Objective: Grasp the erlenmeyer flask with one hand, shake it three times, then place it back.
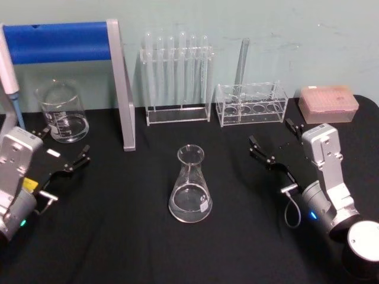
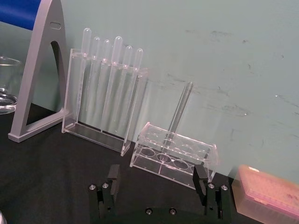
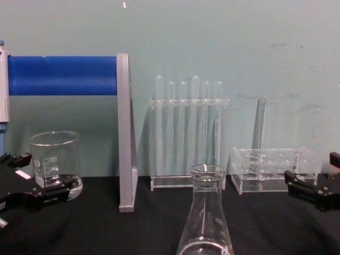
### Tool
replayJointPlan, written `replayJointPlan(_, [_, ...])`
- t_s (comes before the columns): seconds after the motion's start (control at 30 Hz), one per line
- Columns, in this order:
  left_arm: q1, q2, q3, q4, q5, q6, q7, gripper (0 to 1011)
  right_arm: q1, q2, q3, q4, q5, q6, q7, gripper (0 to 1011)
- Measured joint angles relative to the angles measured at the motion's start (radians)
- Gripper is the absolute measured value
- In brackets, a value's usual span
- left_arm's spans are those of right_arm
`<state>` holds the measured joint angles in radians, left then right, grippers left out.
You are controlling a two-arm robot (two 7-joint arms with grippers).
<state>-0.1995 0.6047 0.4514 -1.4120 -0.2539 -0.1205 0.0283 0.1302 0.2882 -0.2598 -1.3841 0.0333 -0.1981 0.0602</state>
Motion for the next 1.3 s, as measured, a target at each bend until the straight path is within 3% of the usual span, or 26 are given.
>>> replayJointPlan(1.3, [0.0,0.0,0.0,0.0,0.0,0.0,0.0,1001,0.0,0.0,0.0,0.0,0.0,0.0,0.0,1000])
